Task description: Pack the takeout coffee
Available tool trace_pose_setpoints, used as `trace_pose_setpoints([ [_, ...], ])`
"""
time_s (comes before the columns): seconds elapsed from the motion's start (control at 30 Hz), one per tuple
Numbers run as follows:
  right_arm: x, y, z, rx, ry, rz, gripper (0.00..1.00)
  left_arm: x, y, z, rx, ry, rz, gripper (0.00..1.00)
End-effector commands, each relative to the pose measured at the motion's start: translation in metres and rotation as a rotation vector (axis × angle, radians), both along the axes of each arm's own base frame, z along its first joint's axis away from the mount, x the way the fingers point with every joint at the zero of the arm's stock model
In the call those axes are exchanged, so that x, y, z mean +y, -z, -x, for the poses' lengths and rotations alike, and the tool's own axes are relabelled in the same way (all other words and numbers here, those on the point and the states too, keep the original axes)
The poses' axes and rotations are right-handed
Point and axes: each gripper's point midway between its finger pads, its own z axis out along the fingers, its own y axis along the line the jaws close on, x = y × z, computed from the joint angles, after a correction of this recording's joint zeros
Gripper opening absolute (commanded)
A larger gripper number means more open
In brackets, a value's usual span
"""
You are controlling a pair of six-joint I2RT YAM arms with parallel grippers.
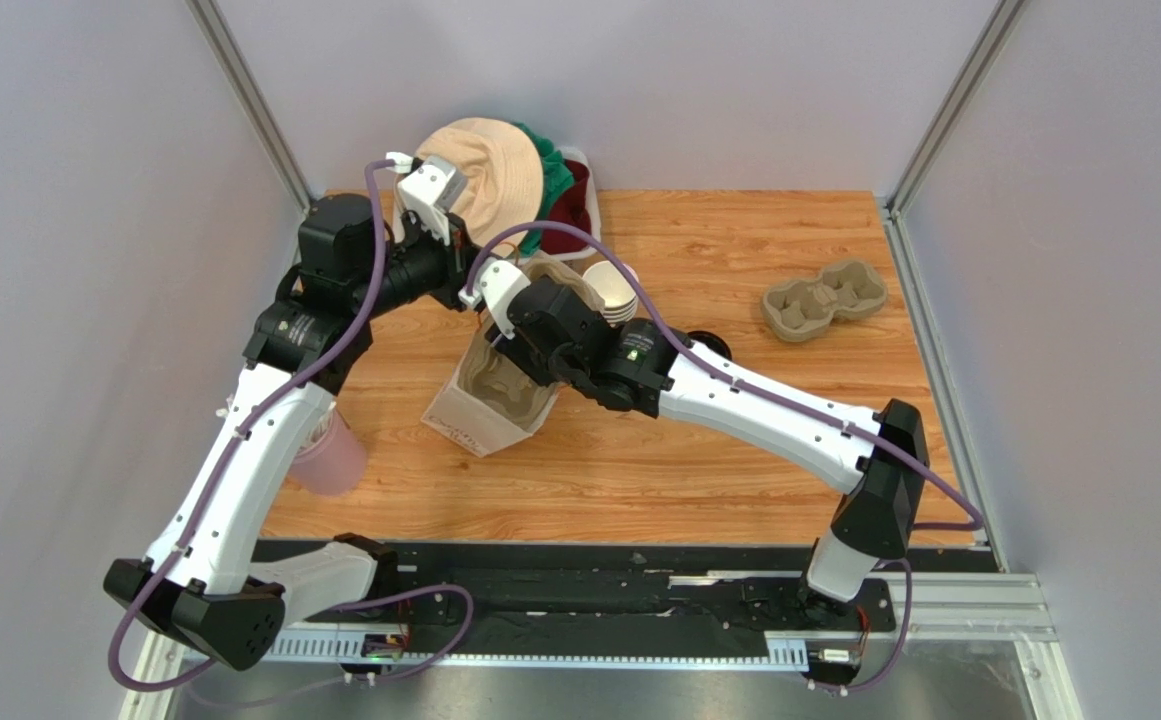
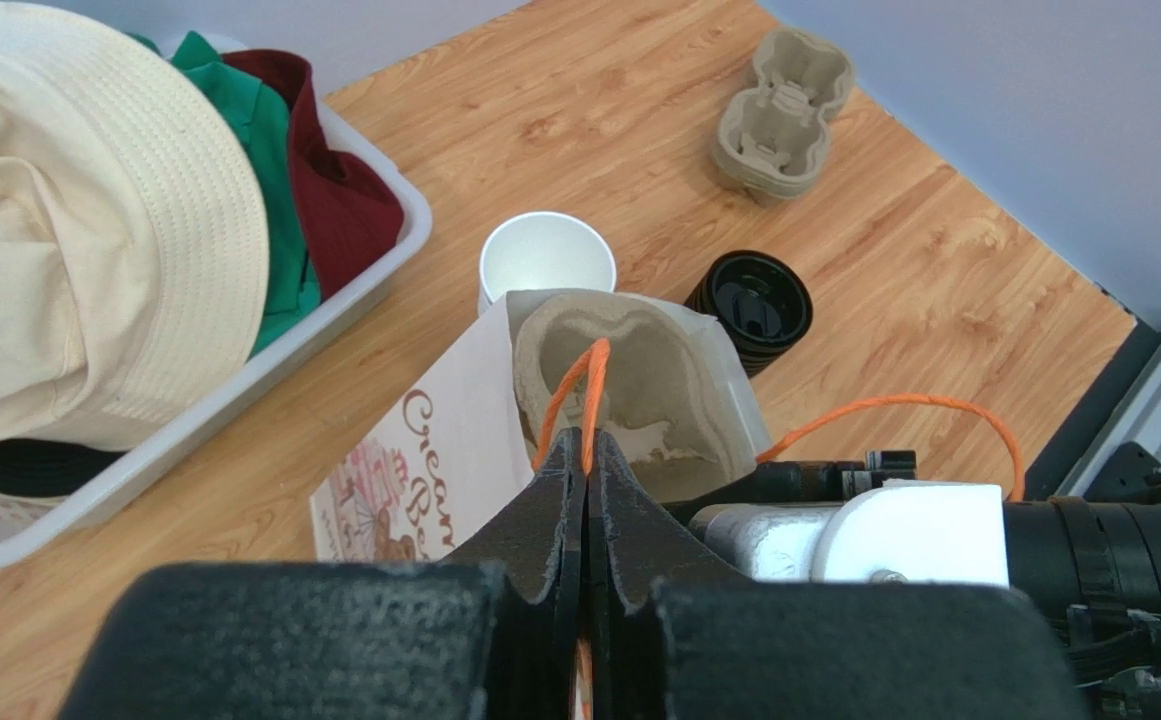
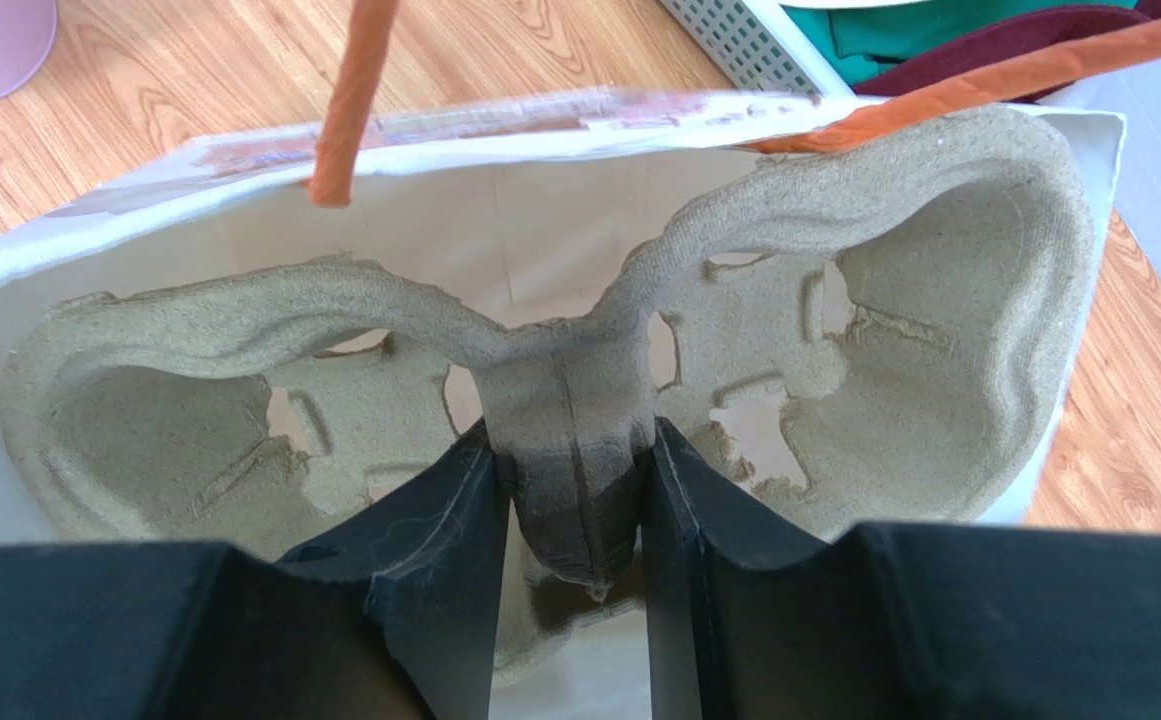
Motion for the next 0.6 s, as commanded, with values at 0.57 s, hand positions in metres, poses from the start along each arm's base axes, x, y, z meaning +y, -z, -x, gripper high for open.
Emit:
trace_pose_setpoints([
  [0.57,-0.008,-0.044,0.043,0.059,-0.102,-0.153,0.27,-0.016,-0.041,0.010,0.022,0.145,0.220,0.00],
])
